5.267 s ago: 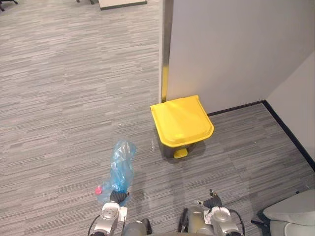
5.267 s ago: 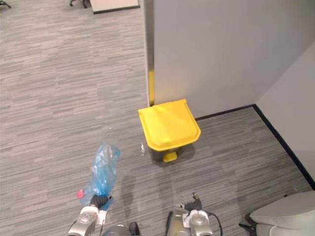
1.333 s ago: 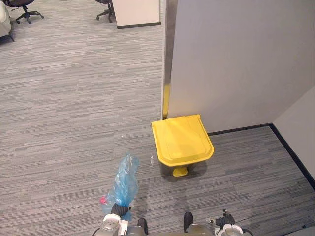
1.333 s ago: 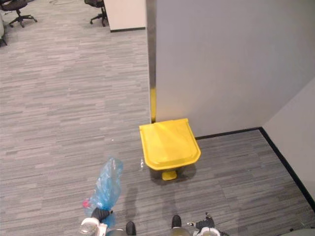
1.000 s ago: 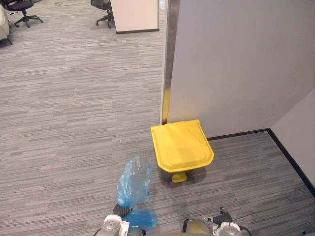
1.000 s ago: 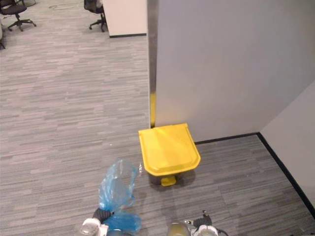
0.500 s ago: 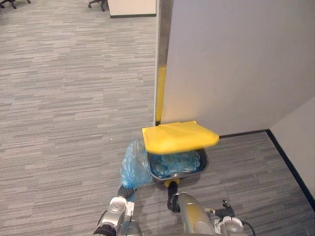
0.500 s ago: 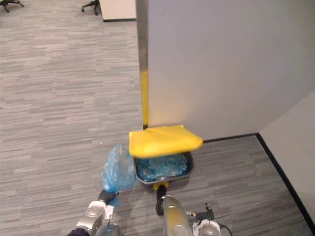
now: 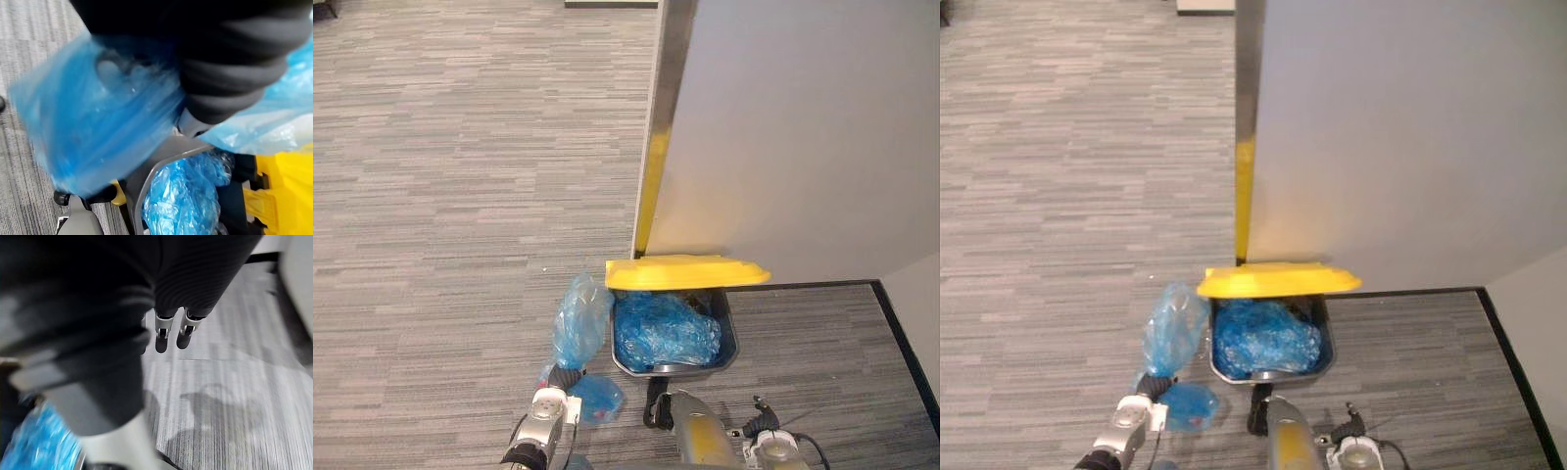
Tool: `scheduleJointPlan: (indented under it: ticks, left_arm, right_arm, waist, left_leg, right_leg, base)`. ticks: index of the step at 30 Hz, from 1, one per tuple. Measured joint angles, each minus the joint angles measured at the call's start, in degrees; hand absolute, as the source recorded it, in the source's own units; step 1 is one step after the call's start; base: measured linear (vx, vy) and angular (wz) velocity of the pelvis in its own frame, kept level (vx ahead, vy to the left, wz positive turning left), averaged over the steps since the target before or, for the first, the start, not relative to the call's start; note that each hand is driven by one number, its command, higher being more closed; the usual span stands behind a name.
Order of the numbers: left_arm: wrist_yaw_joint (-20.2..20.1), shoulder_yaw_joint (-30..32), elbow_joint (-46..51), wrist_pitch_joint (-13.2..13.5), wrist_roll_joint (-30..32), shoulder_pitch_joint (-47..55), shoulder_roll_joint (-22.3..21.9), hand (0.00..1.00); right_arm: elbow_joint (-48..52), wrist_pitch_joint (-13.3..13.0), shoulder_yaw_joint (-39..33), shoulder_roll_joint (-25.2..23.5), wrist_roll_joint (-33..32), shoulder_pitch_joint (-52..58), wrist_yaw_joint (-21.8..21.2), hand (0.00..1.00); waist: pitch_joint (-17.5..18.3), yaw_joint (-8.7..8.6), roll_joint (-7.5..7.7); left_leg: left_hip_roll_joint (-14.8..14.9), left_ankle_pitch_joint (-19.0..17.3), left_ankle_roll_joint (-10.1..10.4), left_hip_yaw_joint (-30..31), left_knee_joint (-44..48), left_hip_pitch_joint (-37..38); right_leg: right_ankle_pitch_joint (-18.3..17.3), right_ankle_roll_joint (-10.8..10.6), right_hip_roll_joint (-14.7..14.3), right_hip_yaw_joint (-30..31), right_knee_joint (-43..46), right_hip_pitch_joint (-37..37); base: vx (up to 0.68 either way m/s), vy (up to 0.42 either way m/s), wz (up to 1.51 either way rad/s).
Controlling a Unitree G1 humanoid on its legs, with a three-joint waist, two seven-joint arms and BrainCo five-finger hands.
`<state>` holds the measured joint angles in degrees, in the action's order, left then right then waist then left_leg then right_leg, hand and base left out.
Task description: Gather rubbish on tea table into small bin, then transfer packed bag to large trash can.
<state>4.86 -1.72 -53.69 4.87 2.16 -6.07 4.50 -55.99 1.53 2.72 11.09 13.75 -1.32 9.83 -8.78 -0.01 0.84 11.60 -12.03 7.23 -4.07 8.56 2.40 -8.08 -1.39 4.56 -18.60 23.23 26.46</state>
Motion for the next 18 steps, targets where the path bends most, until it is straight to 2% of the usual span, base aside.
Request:
scheduleJointPlan:
  ticks: [2,3,4,5,6,8,9,10,11,13,14,15,17,18]
  left_arm:
    - [0.2,0.0,1.0,0.6,-0.1,0.0,0.6,1.0]
    - [0.5,0.0,2.1,1.1,-0.2,-0.1,1.3,1.0]
    - [0.8,0.0,3.7,1.1,-0.7,-0.1,2.0,1.0]
    - [1.1,-0.2,4.4,1.2,-1.2,-0.1,2.4,1.0]
    - [1.5,-0.6,6.2,1.9,-2.3,-0.1,3.3,1.0]
    - [1.9,-1.7,8.1,2.5,-3.6,-0.9,4.5,1.0]
    - [2.4,-2.5,8.8,3.1,-4.4,-2.3,4.8,1.0]
    - [2.6,-3.8,10.2,3.8,-5.8,-3.3,4.9,1.0]
    - [2.6,-4.1,10.4,3.9,-6.1,-3.5,5.0,1.0]
    - [2.6,-4.5,11.2,4.2,-7.4,-3.6,5.3,1.0]
    - [2.6,-4.5,11.9,4.3,-8.1,-3.4,5.3,1.0]
    - [2.6,-4.5,12.6,4.4,-8.7,-3.1,5.4,1.0]
    - [2.6,-4.8,13.2,4.3,-9.7,-3.3,5.8,1.0]
    - [2.6,-5.4,14.2,4.4,-10.3,-3.4,6.3,1.0]
  right_arm:
    - [0.0,0.8,2.2,1.1,0.2,-1.0,-0.7,0.0]
    - [0.0,1.0,3.6,2.0,0.2,-1.6,-1.5,0.0]
    - [0.0,1.7,5.6,2.9,0.3,-2.7,-2.6,0.0]
    - [0.0,2.2,6.6,3.2,0.4,-3.2,-2.9,0.0]
    - [1.2,2.0,5.7,2.9,-1.6,-6.2,-1.4,0.0]
    - [4.0,0.4,4.5,2.4,-3.4,-15.3,0.4,0.0]
    - [5.3,-1.6,4.3,2.5,-4.5,-22.5,1.0,0.0]
    - [5.4,-3.0,4.3,2.8,-6.1,-29.8,1.6,0.0]
    - [5.3,-3.2,4.3,2.8,-6.4,-31.6,1.7,0.0]
    - [3.6,-2.9,4.3,2.8,-8.1,-36.8,2.1,0.0]
    - [2.6,-3.2,4.3,3.1,-8.5,-38.5,2.4,0.0]
    - [2.1,-3.1,4.2,3.2,-9.6,-40.0,2.6,0.0]
    - [1.1,-2.9,4.2,3.2,-10.8,-42.3,2.8,0.0]
    - [0.9,-2.7,4.2,3.4,-11.9,-43.3,3.2,0.0]
  waist:
    - [0.0,0.18,0.07]
    - [0.1,0.24,0.11]
    - [0.0,0.26,0.11]
    - [0.0,0.33,0.1]
    - [0.0,0.46,0.1]
    - [-0.1,0.84,-0.04]
    - [-0.5,1.98,-0.89]
    - [-1.0,3.68,-1.67]
    - [-1.1,3.92,-1.64]
    - [-1.2,4.02,-1.43]
    - [-1.6,3.91,-0.87]
    - [-1.9,3.76,-0.4]
    - [-2.7,3.29,0.01]
    - [-3.5,3.21,0.87]
  left_leg:
    - [0.3,1.0,0.7,0.1,-0.9,-1.3]
    - [0.7,1.8,1.8,0.1,-1.7,-2.5]
    - [1.3,2.4,2.7,0.2,-2.6,-3.0]
    - [1.6,2.4,2.7,0.4,-2.4,-3.6]
    - [2.1,2.3,2.7,1.2,-2.3,-4.9]
    - [2.1,1.8,2.7,1.7,-2.0,-7.1]
    - [2.8,-0.1,2.7,1.8,-0.8,-8.6]
    - [3.7,-2.3,3.6,2.7,0.8,-10.1]
    - [3.8,-2.5,3.6,3.1,1.1,-10.6]
    - [3.9,-2.7,3.5,5.4,1.5,-11.7]
    - [3.1,-3.5,3.7,6.6,5.9,-13.5]
    - [0.7,-4.3,2.6,6.4,12.0,-16.2]
    - [-1.1,-7.3,0.3,5.0,13.2,-17.4]
    - [-1.0,-7.3,0.6,5.0,12.6,-17.2]
  right_leg:
    - [0.6,0.9,0.0,-0.8,-0.3,0.9]
    - [1.1,1.0,0.0,-1.5,-0.4,1.8]
    - [1.3,0.8,-0.1,-2.3,-0.5,2.2]
    - [1.4,0.6,-0.2,-2.5,-0.5,2.5]
    - [2.2,-0.5,-0.3,-2.5,-0.5,3.5]
    - [3.2,-0.9,-0.6,-2.1,-0.4,5.8]
    - [4.0,-1.8,-1.3,-2.1,-0.5,7.1]
    - [4.1,-2.6,-2.0,-2.4,-0.3,7.8]
    - [3.8,-3.1,-2.0,-2.6,-0.5,7.9]
    - [3.3,-3.0,-3.5,-0.7,-2.7,7.7]
    - [3.4,-2.9,-4.2,0.9,-4.8,7.4]
    - [3.8,-2.5,-4.7,1.4,-7.2,7.1]
    - [5.3,-2.2,-5.0,1.6,-8.8,7.0]
    - [5.8,-2.4,-5.0,2.4,-9.1,7.0]
  base:
    - [0.0,-0.097,0.29]
    - [-0.01,-0.101,0.31]
    - [-0.02,-0.08,0.3]
    - [-0.06,-0.068,0.22]
    - [-0.1,-0.057,0.09]
    - [-0.15,-0.071,-0.02]
    - [-0.26,-0.122,-0.09]
    - [-0.27,-0.123,-0.03]
    - [-0.23,-0.112,0.1]
    - [-0.17,-0.114,0.36]
    - [-0.25,-0.13,0.36]
    - [-0.2,-0.081,0.17]
    - [-0.21,-0.045,0.04]
    - [-0.19,-0.051,0.02]
